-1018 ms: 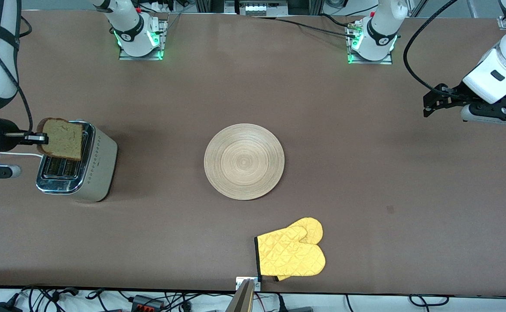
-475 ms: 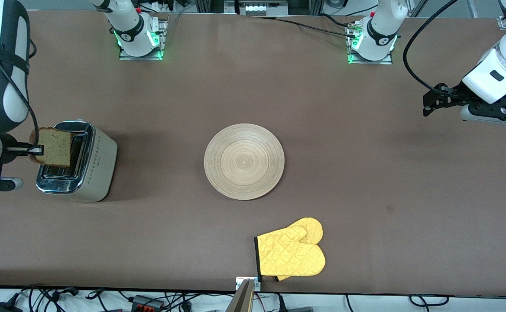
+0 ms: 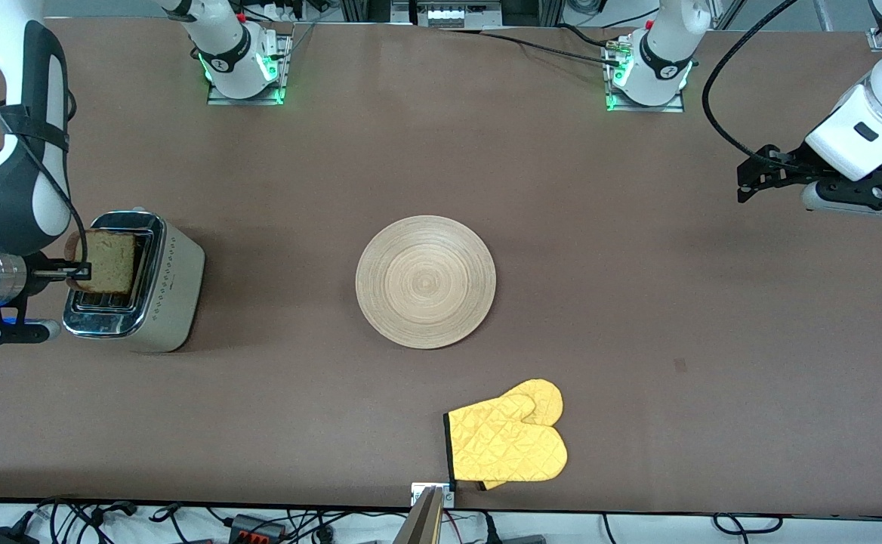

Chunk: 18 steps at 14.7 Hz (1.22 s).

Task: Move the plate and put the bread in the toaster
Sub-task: 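Lower the bread into the toaster slot and open the right gripper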

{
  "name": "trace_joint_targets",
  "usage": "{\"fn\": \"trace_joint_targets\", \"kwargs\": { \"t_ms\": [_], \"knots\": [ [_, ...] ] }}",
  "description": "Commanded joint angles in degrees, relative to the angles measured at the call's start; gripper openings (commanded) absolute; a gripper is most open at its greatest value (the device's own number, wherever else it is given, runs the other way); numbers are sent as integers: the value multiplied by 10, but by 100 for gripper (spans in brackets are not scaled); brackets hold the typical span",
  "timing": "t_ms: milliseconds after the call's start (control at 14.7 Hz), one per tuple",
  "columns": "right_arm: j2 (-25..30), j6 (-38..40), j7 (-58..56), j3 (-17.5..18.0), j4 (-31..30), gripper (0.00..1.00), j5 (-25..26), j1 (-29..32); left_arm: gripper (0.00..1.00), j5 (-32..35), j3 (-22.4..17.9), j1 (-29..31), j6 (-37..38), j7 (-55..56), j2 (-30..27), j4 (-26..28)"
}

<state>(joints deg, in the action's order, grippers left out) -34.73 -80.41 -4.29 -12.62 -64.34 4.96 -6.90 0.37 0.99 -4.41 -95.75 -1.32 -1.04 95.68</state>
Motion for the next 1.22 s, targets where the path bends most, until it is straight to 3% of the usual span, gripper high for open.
{"fn": "trace_joint_targets", "kwargs": {
  "t_ms": [0,68,136,204,339,679,950,1154],
  "knots": [
    [-12,-19,0,2,9,0,6,15,100,2,4,2,13,6,7,-17],
    [-12,-21,0,2,9,0,5,15,100,2,3,2,14,6,7,-17],
    [-14,-19,-2,2,9,12,5,15,100,3,3,2,13,6,7,-17],
    [-13,-17,-2,2,9,38,4,15,100,3,4,1,13,7,7,-17],
    [-10,-10,-2,2,9,100,-18,17,100,3,5,0,18,9,6,-17],
    [10,-4,-4,1,11,100,-100,31,100,14,5,-2,32,9,5,-28],
    [47,41,-2,1,39,100,-100,9,100,14,2,5,32,4,6,-30],
    [48,15,-2,4,41,100,-103,10,100,13,4,5,63,9,5,-32]
  ]
}}
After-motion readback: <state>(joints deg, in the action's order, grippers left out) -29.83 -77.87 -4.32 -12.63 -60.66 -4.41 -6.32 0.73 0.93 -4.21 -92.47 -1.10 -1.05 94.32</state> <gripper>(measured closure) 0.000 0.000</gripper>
